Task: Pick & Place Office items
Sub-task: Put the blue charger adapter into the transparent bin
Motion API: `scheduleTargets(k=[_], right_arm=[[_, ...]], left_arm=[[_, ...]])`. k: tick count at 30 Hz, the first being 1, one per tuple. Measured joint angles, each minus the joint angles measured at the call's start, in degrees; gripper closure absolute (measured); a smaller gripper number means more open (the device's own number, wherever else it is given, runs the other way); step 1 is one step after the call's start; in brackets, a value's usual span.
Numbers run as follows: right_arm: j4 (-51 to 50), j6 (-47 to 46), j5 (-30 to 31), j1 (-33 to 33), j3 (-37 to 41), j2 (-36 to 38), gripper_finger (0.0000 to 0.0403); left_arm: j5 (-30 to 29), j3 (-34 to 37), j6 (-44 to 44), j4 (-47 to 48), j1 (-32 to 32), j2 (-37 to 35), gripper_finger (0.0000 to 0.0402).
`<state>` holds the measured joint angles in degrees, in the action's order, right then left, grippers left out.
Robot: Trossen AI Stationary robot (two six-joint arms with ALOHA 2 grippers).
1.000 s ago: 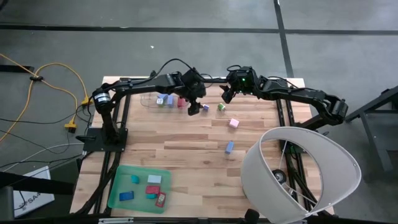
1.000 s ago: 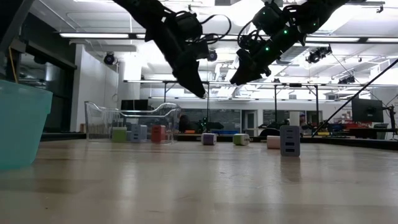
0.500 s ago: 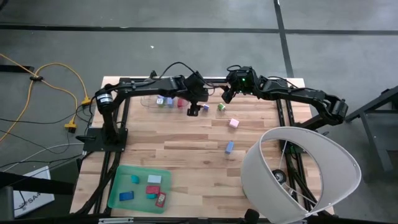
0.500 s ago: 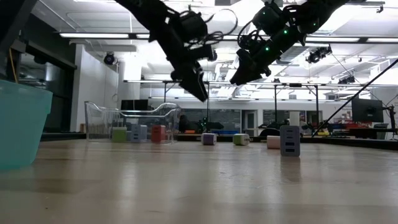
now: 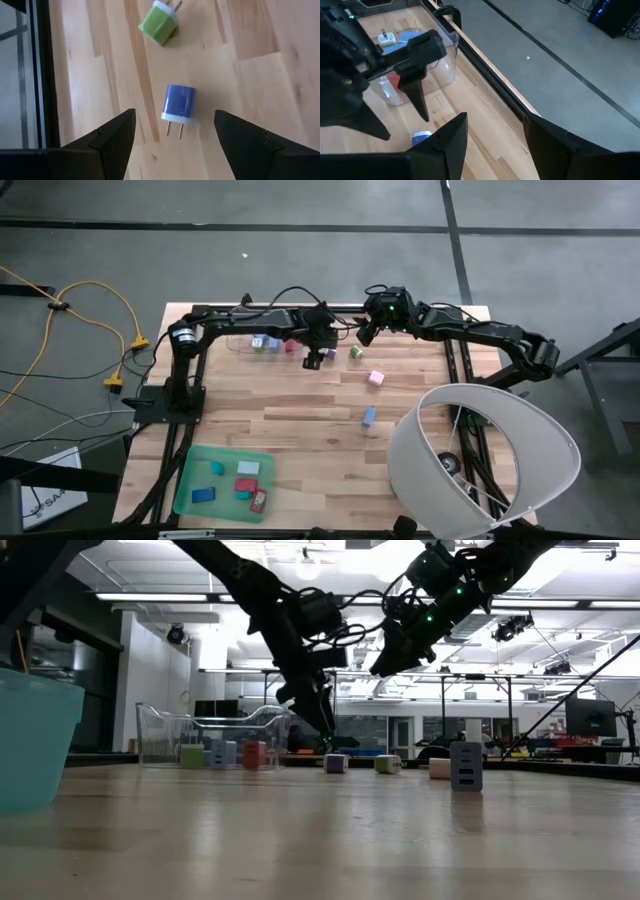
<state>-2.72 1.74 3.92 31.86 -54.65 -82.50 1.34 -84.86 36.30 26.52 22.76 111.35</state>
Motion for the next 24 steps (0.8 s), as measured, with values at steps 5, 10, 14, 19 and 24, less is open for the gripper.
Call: scheduleTargets(k=[5,10,14,19,24], right_arm=[[0.02,0.0,0.0,0.02,0.0,0.0,0.0223],[0.02,0.0,0.0,0.01,0.0,0.0,0.0223],[0.02,0.0,0.0,0.01,0.0,0.0,0.0223],[0.02,0.0,0.0,0.01,0.0,0.0,0.0223],[0.02,0.0,0.0,0.02,0.0,0.02,0.0223]], left_arm=[[1.68,0.0,-1.76,-0.24,0.51,-0.07,0.014],[11.3,0.0,-4.48,-0.8,3.12,-0.07,0.014],[13.56,0.0,-6.47,-1.86,5.07,-0.07,0.014],[14.91,-0.01,-7.68,-1.93,5.92,0.25,0.014],[15.78,-0.02,-8.9,-2.53,5.79,0.95,0.014]])
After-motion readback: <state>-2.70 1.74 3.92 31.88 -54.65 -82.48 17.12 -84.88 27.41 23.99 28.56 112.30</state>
